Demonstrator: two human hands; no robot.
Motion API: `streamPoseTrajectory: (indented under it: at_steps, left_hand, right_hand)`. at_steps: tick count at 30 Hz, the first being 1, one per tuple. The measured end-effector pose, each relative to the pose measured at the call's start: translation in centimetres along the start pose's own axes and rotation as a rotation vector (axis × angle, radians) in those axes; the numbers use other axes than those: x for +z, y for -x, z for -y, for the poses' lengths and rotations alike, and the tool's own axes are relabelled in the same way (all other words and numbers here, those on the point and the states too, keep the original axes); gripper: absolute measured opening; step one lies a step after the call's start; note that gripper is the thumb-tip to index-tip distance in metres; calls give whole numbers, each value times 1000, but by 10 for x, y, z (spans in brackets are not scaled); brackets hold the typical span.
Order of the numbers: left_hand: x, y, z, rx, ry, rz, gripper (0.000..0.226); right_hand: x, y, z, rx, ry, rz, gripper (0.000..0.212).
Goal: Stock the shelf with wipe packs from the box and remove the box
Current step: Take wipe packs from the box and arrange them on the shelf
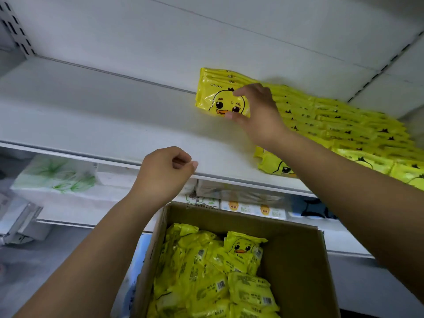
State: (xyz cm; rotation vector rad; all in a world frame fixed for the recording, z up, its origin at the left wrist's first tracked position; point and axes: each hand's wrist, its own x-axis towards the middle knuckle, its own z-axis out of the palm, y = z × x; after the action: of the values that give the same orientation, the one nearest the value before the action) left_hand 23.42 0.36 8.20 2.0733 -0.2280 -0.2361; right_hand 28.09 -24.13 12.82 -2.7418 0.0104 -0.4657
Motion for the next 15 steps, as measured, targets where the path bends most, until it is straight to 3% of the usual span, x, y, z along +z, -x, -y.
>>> streamPoseTrajectory:
  at_steps: [4,7,15]
  left_hand:
    - [2,22,1,48,-125,55,15]
    - [5,36,10,47,-274,99,19]
    - [-1,65,26,17,-562,383,68]
  right_hand:
    - [-4,66,23,-124,-164,-50,26]
    - [-5,119,39,-120,-260,-27,19]
    - [30,218,31,4,-331,215,13]
